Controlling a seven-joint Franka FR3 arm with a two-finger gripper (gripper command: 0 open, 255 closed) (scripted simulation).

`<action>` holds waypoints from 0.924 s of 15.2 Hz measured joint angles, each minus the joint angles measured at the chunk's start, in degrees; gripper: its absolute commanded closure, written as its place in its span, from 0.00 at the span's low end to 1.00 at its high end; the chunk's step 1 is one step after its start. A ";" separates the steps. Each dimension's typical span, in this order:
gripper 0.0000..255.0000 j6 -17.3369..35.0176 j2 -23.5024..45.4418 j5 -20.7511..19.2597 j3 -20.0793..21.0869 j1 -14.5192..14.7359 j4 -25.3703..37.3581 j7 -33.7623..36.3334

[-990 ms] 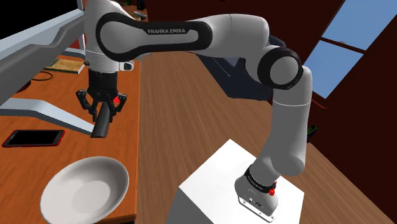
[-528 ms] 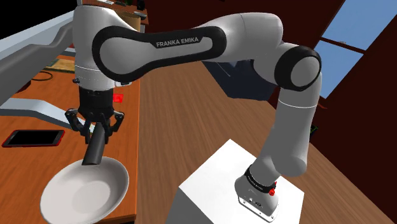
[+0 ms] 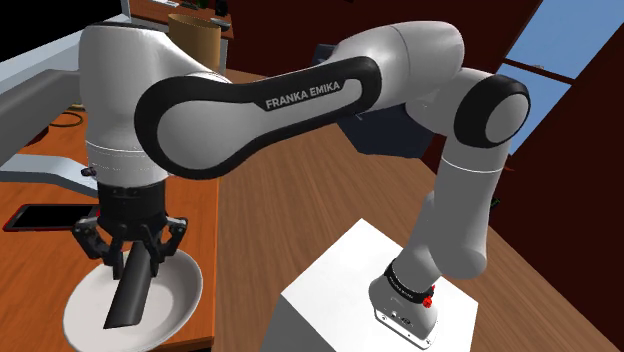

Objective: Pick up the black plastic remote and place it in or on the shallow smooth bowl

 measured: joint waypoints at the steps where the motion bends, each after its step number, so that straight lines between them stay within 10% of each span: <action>1: 1.00 0.11 0.01 -0.11 0.28 0.63 0.08 0.90; 14: 1.00 7.57 2.96 -1.27 -0.19 1.45 -4.65 1.01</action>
